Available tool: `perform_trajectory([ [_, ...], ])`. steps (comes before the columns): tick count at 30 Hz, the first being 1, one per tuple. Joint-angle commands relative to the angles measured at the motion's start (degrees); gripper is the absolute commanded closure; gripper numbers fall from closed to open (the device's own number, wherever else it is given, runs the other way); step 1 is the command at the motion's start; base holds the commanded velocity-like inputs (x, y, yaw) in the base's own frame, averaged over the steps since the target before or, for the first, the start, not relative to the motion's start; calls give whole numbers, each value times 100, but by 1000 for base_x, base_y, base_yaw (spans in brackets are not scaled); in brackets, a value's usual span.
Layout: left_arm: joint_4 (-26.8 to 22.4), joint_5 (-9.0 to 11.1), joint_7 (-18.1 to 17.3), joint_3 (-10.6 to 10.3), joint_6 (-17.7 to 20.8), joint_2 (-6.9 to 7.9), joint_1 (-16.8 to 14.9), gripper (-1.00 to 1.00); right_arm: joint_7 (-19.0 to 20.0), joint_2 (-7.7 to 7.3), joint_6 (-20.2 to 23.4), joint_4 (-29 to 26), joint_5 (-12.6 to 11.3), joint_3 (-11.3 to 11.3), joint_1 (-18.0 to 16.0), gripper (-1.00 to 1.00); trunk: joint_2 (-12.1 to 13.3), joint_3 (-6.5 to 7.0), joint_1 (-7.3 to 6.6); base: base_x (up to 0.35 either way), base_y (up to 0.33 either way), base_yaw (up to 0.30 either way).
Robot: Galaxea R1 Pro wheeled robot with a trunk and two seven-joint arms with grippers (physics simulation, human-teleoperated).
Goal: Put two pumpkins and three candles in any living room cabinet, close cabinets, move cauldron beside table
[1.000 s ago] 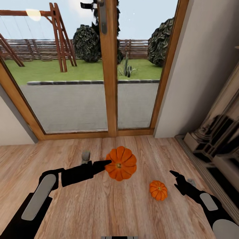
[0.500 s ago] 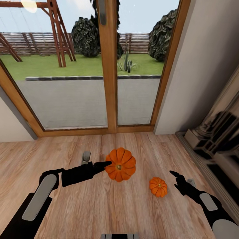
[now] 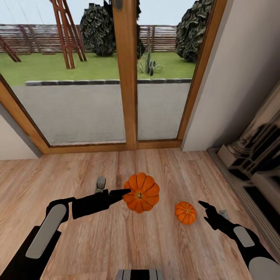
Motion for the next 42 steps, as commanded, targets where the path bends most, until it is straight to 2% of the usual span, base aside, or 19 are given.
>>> perform_trajectory([
  [1,0,-30,-68,-2,7,3,-4,100,13,3,59,0,-11,-31,-5,-100,-3,-27,1,0,0,0],
  [10,0,-30,-151,-2,7,3,-4,100,136,-18,270,4,-14,-28,-6,-100,-15,-226,24,0,0,0],
  [14,0,-30,-156,-2,7,3,-4,100,513,-33,280,14,-11,-28,-7,-100,-21,-315,35,0,0,0],
  [18,0,-30,-159,-2,7,7,-4,100,651,-39,288,20,-4,-28,-7,-100,-26,-404,45,0,0,0],
  [25,0,-30,-300,-2,7,19,-4,100,692,-41,286,21,-1,-28,-7,-100,-35,-559,63,0,0,0],
  [42,0,-30,-326,-2,7,20,-4,100,724,-41,283,22,-1,-28,-7,-100,-58,-935,107,0,0,0],
])
